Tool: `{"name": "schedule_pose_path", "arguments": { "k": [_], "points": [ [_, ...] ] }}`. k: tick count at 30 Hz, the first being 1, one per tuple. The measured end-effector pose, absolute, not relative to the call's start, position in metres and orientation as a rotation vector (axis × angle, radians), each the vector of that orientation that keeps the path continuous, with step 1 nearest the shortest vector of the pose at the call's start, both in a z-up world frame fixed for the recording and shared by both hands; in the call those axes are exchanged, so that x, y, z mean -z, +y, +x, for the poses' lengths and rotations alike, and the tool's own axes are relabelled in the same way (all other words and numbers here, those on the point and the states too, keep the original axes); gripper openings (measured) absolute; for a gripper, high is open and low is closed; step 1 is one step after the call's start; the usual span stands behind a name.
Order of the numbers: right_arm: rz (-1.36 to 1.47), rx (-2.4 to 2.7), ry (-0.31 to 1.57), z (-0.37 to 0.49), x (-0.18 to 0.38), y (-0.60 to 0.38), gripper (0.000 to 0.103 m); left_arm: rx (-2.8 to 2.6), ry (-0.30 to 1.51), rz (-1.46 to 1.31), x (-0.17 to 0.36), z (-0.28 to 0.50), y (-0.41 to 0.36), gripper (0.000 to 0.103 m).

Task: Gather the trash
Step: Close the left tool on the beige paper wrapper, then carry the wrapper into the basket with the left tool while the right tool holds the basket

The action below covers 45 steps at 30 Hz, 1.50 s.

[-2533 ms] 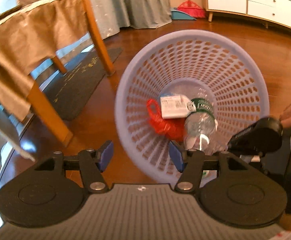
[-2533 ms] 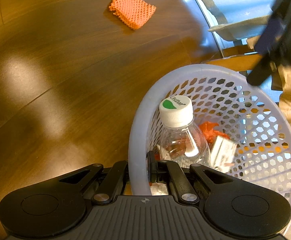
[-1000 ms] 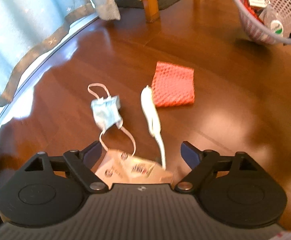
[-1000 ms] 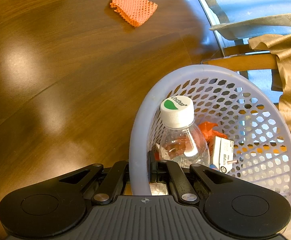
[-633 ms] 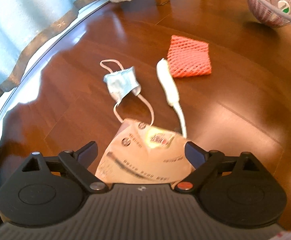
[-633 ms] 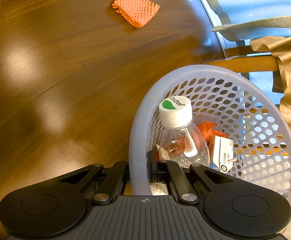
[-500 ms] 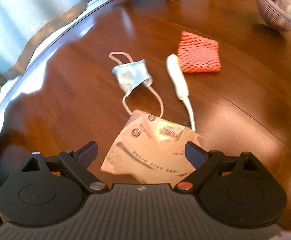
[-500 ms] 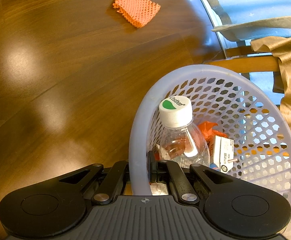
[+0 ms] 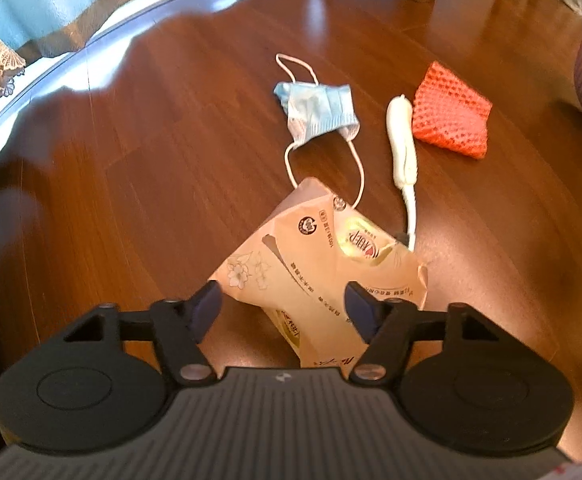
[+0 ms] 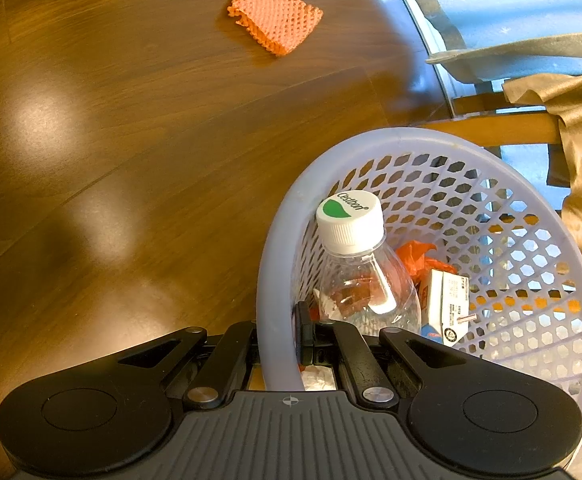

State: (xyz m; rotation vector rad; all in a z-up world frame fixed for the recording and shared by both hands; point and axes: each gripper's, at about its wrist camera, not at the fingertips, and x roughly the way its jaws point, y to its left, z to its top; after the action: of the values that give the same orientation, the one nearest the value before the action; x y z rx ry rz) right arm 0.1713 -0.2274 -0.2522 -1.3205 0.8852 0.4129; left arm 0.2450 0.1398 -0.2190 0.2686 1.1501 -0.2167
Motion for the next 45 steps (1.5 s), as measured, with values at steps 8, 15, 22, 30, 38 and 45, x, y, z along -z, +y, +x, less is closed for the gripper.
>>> {"name": "schedule_pose_path", "arguments": {
  "k": [8,15,22,30,38,45],
  "points": [
    [-1.317,-0.413,0.885,0.170,0.253,-0.227,0.000,0.211,1.176,0.297,0.225,0.245,0.140,0.031],
    [-1.318,-0.414,0.885,0.170,0.252,-0.227,0.000,0.226,1.161,0.345,0.219,0.246,0.133,0.006],
    [-1.317,-0.414,0.884,0.170,0.252,-0.227,0.000,0.266,1.124,0.374,0.206,0.247,0.117,0.001],
    [-1.316,-0.414,0.883,0.170,0.252,-0.227,0.000,0.351,1.059,0.407,0.183,0.247,0.083,0.001],
    [-1.318,-0.416,0.882,0.170,0.252,-0.227,0.000,0.480,0.982,0.419,0.156,0.255,0.034,0.001],
    [-1.331,-0.425,0.880,0.170,0.252,-0.226,0.000,0.608,0.898,0.469,0.133,0.260,-0.016,0.001]
  ]
}}
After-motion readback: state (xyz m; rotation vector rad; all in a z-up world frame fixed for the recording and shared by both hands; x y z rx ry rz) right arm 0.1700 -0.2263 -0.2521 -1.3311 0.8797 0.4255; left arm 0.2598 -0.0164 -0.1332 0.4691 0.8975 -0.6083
